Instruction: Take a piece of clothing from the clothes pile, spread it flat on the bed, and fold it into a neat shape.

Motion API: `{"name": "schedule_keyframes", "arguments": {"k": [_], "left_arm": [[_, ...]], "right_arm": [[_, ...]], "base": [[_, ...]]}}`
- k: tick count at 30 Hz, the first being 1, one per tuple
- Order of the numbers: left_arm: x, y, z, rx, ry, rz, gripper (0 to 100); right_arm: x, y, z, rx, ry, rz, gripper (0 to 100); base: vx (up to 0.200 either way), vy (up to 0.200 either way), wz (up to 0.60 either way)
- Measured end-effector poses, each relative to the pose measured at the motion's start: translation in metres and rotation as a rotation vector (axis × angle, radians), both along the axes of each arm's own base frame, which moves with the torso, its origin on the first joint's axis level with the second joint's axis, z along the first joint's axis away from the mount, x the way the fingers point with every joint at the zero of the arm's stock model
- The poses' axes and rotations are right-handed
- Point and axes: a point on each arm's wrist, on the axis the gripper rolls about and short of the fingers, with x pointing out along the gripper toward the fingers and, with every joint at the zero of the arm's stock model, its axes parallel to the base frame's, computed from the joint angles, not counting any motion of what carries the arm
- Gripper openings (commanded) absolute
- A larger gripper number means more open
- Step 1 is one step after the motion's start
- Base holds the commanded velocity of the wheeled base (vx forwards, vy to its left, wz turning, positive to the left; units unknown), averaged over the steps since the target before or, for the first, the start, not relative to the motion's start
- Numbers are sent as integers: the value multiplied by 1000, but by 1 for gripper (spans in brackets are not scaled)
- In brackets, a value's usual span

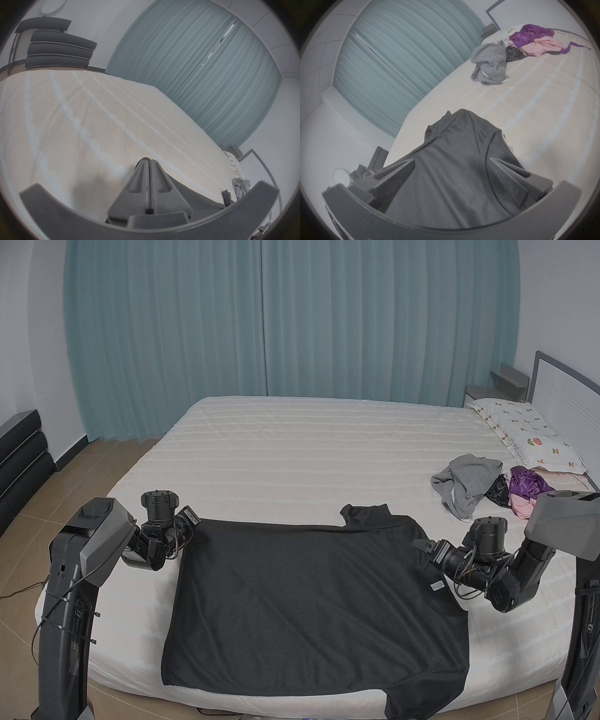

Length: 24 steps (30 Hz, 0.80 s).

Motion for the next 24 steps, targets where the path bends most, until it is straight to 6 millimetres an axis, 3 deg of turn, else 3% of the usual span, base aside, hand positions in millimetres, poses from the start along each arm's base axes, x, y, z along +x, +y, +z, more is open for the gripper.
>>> {"name": "schedule_keyframes", "arguments": {"k": [13,24], "left_arm": [[4,5,11,4,-9,16,0],[1,7,13,7,41,21,0]], "right_arm": [[95,6,4,-57,-20,-19,100],[144,2,-23,-168,-50,6,100]], "base": [[0,0,0],[0,0,0]]}}
